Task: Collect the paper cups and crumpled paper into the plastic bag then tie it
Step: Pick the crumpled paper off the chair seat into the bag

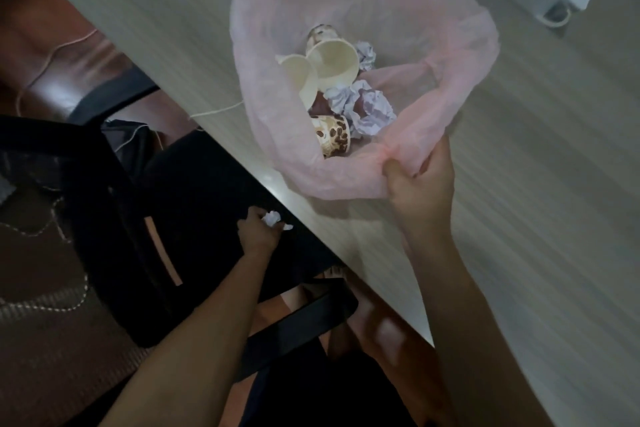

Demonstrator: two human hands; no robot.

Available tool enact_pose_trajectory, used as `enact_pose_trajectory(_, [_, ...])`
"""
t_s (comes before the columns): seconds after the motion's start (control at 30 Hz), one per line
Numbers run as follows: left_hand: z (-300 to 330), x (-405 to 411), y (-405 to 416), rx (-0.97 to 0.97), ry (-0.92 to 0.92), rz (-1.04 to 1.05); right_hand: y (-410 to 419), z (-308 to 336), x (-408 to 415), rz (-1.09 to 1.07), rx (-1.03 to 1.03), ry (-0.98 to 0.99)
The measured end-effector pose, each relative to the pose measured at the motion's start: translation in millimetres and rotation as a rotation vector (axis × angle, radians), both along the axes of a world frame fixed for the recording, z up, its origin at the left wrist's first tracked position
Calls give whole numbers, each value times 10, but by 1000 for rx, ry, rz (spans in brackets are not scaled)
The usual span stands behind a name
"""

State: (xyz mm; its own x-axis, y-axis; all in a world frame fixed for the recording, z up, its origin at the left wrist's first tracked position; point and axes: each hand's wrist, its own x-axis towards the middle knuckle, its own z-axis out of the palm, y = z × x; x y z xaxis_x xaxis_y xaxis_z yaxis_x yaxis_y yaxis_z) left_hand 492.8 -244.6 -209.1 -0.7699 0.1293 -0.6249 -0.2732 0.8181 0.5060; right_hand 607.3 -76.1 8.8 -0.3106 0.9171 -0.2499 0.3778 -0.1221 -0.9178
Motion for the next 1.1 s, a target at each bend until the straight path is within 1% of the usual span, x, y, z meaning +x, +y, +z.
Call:
enact_pose_trajectory(0.07, [175, -63, -192, 32, 1, 73, 7, 23, -5, 8, -32, -32])
enact_pose_trajectory(0.17, [598, -185, -367, 114, 78, 175, -9, 105, -22, 38, -47, -59])
enact_pose_trajectory(0.3, [1263, -473, -370, 303, 266, 326, -20, 264, -58, 43, -40, -66])
enact_pose_trajectory(0.43, [2095, -789, -109, 552, 450, 434, 24, 343, -95, 54, -41, -47])
enact_pose_trajectory(0.5, [2503, -911, 96, 682, 511, 438, 46, 367, -115, 63, -48, -47])
enact_pose_trajectory(0.6, [3039, -960, 469, 898, 613, 364, 53, 391, -137, 68, -71, -54])
enact_pose_trajectory(0.67, [3272, -899, 734, 942, 702, 246, 45, 407, -147, 64, -79, -60])
enact_pose_trajectory(0.73, [3359, -839, 958, 890, 753, 50, 44, 422, -157, 66, -74, -61])
enact_pose_trajectory(0.77, [3347, -830, 1042, 802, 753, -111, 45, 439, -158, 69, -74, -62])
enact_pose_trajectory(0.83, [3242, -821, 1163, 456, 736, -538, 67, 442, -158, 77, -85, -64])
enact_pose_trajectory(0.87, [3178, -805, 1195, 299, 714, -707, 85, 438, -155, 83, -91, -64])
enact_pose_trajectory(0.9, [3122, -777, 1212, 213, 678, -795, 102, 431, -155, 89, -92, -62])
enact_pose_trajectory(0.97, [3074, -712, 1211, 205, 643, -807, 128, 416, -165, 93, -89, -62])
enact_pose_trajectory(1.1, [3110, -706, 1129, 273, 683, -711, 224, 398, -233, 76, -101, -36])
